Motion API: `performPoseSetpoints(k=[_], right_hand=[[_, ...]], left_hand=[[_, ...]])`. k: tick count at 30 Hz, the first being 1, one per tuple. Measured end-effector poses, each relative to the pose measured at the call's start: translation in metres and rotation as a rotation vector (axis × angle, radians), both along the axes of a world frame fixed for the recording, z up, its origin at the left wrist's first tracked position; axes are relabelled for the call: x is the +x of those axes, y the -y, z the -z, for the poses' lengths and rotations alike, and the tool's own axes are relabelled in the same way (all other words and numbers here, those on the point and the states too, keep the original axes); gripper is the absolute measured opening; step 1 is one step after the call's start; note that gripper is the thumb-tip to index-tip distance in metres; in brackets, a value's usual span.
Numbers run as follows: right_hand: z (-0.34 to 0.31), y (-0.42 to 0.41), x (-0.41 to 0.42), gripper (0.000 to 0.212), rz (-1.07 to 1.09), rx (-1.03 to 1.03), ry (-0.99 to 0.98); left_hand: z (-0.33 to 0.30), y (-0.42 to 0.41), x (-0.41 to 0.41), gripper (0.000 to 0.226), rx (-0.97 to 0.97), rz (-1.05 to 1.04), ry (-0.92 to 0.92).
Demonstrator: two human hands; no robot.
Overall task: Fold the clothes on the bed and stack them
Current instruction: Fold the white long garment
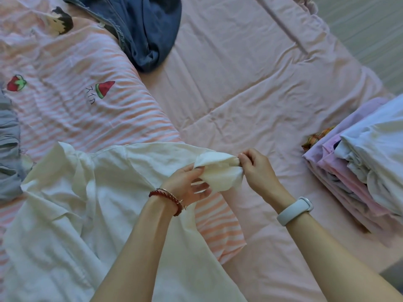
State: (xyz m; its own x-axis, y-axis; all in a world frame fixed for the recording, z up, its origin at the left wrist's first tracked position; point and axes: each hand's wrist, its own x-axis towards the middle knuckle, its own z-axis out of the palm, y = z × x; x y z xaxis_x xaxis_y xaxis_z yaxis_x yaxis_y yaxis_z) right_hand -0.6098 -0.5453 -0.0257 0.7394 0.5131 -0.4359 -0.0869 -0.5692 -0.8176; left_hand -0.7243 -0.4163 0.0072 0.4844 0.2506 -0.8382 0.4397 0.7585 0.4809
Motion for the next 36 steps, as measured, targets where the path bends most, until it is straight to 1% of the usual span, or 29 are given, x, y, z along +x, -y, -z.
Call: performPoseSetpoints(k=[3,5,7,8,10,13,15,16,18,19,20,22,23,24,25,26,27,28,29,30,31,33,34,35,36], right_hand=[[0.002,-0.001,-0.01,0.024,0.061,0.027,-0.022],[0.002,-0.003,-0.017,0.024,0.094,0.035,-0.076],[-0.002,-0.004,-0.019,0.026,0.136,0.053,-0.146],[-0.004,-0.005,-0.019,0.027,0.16,0.071,-0.18],[-0.008,-0.005,-0.015,0.029,0.222,0.109,-0.266],[-0.014,-0.003,-0.007,0.033,0.284,0.19,-0.488],[-0.019,0.0,-0.009,0.034,0.289,0.254,-0.639],[-0.021,0.002,-0.011,0.033,0.303,0.291,-0.697],[-0.021,0.005,-0.016,0.028,0.31,0.366,-0.749],[-0.02,0.006,-0.018,0.027,0.298,0.405,-0.756],[-0.019,0.008,-0.021,0.026,0.287,0.442,-0.753],[-0.019,0.011,-0.026,0.026,0.26,0.492,-0.73],[-0.019,0.012,-0.028,0.029,0.237,0.507,-0.709],[-0.02,0.013,-0.03,0.031,0.208,0.518,-0.682],[-0.022,0.014,-0.031,0.032,0.181,0.525,-0.648],[-0.023,0.014,-0.033,0.032,0.163,0.526,-0.607],[-0.025,0.015,-0.034,0.031,0.15,0.521,-0.558],[-0.025,0.016,-0.035,0.03,0.14,0.508,-0.493],[-0.027,0.017,-0.035,0.029,0.13,0.49,-0.416],[-0.028,0.018,-0.035,0.029,0.115,0.461,-0.317],[-0.029,0.02,-0.035,0.028,0.093,0.416,-0.204],[-0.028,0.023,-0.035,0.026,0.048,0.299,0.009],[-0.027,0.025,-0.036,0.024,0.047,0.255,0.081],[-0.026,0.025,-0.037,0.023,0.06,0.23,0.135],[-0.025,0.026,-0.037,0.023,0.071,0.214,0.178]], left_hand=[[-0.001,0.004,0.003,0.027,-0.009,-0.288,0.121],[0.0,0.009,0.003,0.027,-0.103,-0.363,0.212],[0.0,0.015,0.0,0.021,-0.165,-0.35,0.23],[-0.001,0.018,-0.002,0.018,-0.161,-0.323,0.215],[-0.001,0.018,-0.009,0.022,-0.131,-0.293,0.2],[0.005,0.016,-0.02,0.024,-0.047,-0.186,0.168],[0.01,0.016,-0.024,0.044,0.061,-0.157,0.14],[0.011,0.016,-0.025,0.048,0.111,-0.164,0.13],[0.011,0.017,-0.026,0.053,0.249,-0.134,0.111],[0.011,0.018,-0.025,0.056,0.355,-0.085,0.087],[0.01,0.02,-0.025,0.06,0.489,-0.023,0.067],[0.01,0.027,-0.026,0.065,0.833,0.097,0.034],[0.013,0.029,-0.027,0.061,1.024,0.13,0.025],[0.016,0.031,-0.026,0.051,1.195,0.142,0.016],[0.017,0.032,-0.026,0.035,1.35,0.137,-0.004],[0.021,0.031,-0.026,0.02,1.46,0.132,-0.035],[0.02,0.032,-0.026,0.012,1.517,0.126,-0.066],[0.021,0.031,-0.027,0.014,1.541,0.122,-0.094],[0.02,0.029,-0.029,0.016,1.536,0.132,-0.107],[0.017,0.027,-0.03,0.014,1.484,0.146,-0.101],[0.012,0.025,-0.031,0.013,1.359,0.161,-0.085],[0.001,0.021,-0.031,0.021,0.928,0.116,-0.036],[-0.004,0.021,-0.03,0.021,0.728,0.03,0.0],[-0.008,0.021,-0.028,0.019,0.576,-0.064,0.029],[-0.008,0.022,-0.026,0.017,0.468,-0.143,0.05]])
